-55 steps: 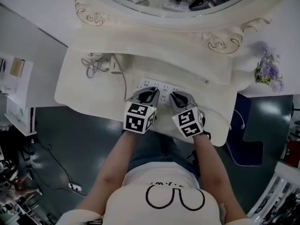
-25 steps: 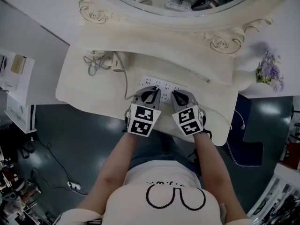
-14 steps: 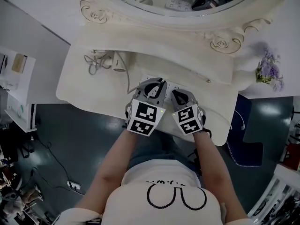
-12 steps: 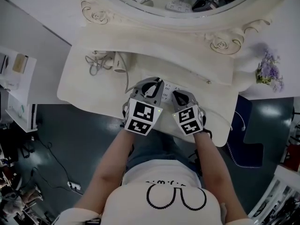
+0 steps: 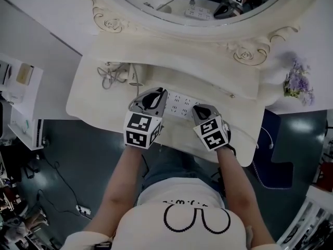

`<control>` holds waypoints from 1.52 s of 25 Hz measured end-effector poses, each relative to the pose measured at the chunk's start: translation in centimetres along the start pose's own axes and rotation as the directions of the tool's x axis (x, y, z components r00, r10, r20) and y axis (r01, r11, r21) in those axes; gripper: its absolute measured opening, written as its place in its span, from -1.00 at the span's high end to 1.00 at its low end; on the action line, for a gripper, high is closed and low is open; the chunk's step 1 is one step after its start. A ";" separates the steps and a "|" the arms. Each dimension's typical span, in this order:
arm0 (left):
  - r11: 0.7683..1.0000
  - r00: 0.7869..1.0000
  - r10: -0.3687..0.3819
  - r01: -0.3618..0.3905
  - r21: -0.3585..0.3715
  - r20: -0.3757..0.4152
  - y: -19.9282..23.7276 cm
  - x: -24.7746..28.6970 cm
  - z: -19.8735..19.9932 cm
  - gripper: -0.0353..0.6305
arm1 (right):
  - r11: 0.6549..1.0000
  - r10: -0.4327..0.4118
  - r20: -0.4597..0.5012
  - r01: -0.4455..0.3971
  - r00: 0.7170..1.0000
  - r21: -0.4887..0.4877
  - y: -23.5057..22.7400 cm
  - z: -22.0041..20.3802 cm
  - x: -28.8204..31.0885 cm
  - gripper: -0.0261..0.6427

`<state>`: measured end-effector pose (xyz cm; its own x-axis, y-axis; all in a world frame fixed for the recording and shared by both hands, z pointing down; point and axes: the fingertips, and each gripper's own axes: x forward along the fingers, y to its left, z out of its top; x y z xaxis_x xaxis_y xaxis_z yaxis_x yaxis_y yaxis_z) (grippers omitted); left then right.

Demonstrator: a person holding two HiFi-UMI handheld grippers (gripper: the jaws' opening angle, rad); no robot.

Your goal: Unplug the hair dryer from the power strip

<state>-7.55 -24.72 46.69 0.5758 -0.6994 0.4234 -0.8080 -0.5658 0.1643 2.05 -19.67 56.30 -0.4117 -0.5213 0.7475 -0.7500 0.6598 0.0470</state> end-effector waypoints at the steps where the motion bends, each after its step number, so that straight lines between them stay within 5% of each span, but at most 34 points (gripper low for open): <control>1: 1.000 1.000 0.003 -0.003 0.000 0.001 0.4 0.1 0.1 0.78 | 1.000 0.000 -0.008 0.000 1.000 -0.001 -0.2 0.1 -0.1 0.91; 7: 1.000 1.000 0.010 -0.009 -0.027 0.029 2.0 1.3 1.0 0.78 | 0.996 -0.074 0.117 0.068 0.990 0.054 -3.7 3.4 -5.7 0.91; 13: 0.999 0.999 0.011 -0.010 -0.046 0.032 2.4 3.2 1.3 0.78 | 0.980 -0.168 0.321 0.123 0.932 0.157 -6.3 6.2 -12.6 0.92; 25: 0.996 0.980 0.070 -0.079 -0.037 -0.187 2.1 8.2 -3.8 0.75 | 0.978 -0.151 0.299 0.098 0.942 0.186 -5.3 5.3 -11.7 0.92; 26: 0.996 0.979 0.070 -0.079 -0.039 -0.192 1.9 8.3 -4.0 0.69 | 0.979 -0.145 0.296 0.093 0.944 0.184 -5.1 5.2 -11.6 0.92; 29: 0.997 0.978 0.040 -0.053 -0.058 -0.204 1.1 8.2 -4.6 0.08 | 0.980 -0.132 0.293 0.080 0.947 0.182 -4.8 5.1 -11.5 0.92; 31: 0.997 0.976 0.016 -0.031 -0.070 -0.217 0.5 8.0 -5.1 -0.09 | 0.980 -0.127 0.293 0.075 0.948 0.182 -4.7 5.1 -11.4 0.92; 38: 0.992 0.975 0.013 -0.040 -0.119 -0.223 -0.1 5.8 -6.1 -0.24 | 0.985 -0.101 0.305 0.051 0.947 0.167 -3.7 5.6 -11.2 0.92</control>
<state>-4.91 -26.04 54.52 0.5232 -0.5915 0.6136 -0.8397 -0.4810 0.2523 6.52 -19.37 44.05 -0.4720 -0.7253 0.5011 -0.8460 0.5325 -0.0262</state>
